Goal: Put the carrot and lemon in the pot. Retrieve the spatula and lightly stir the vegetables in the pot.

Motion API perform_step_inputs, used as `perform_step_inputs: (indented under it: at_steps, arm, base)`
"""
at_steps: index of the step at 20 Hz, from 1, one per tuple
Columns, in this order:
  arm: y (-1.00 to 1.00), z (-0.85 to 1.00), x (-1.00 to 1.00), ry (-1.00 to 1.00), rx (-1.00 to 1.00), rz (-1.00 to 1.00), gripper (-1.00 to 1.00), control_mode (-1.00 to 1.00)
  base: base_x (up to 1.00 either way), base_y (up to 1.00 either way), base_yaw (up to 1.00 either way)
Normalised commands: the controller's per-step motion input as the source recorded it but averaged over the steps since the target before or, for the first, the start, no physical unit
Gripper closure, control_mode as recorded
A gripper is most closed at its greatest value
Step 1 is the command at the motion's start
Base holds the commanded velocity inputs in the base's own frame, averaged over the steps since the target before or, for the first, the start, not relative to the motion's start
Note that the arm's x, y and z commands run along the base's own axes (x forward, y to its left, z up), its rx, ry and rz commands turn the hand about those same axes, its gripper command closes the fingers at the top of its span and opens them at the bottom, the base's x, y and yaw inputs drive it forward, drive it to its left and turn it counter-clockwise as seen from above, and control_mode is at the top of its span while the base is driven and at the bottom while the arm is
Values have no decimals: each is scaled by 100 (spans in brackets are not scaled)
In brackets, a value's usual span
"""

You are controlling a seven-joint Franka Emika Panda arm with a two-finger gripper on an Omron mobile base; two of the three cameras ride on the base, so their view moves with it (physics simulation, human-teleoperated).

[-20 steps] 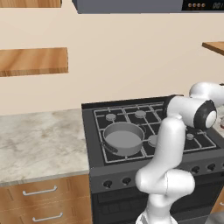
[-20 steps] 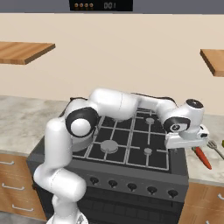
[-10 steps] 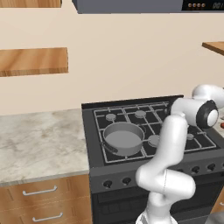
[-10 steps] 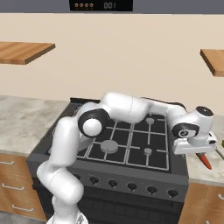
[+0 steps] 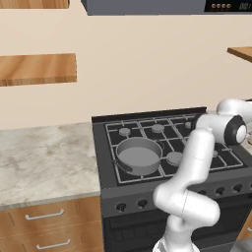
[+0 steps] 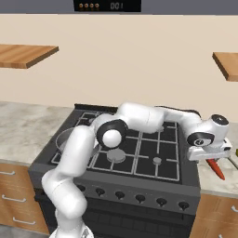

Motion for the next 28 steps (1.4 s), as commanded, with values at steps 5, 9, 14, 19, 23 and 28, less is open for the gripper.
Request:
perform_step_inputs:
  at_steps: [5, 9, 14, 19, 23, 28]
  arm:
    - [-36, -8, 28, 3, 3, 0, -100, -100]
    - [-28, -18, 0, 4, 8, 0, -100, -100]
    - [-16, -11, 2, 0, 1, 0, -100, -100]
    - [-13, -32, 8, 0, 1, 0, -100, -100]
    - [-6, -47, 9, 0, 1, 2, -100, -100]
    - [-1, -39, 0, 10, 2, 1, -100, -100]
  base:
    - [0, 0, 0]
    - [0, 0, 0]
    - [0, 0, 0]
    - [0, 0, 0]
    - [0, 0, 0]
    - [0, 0, 0]
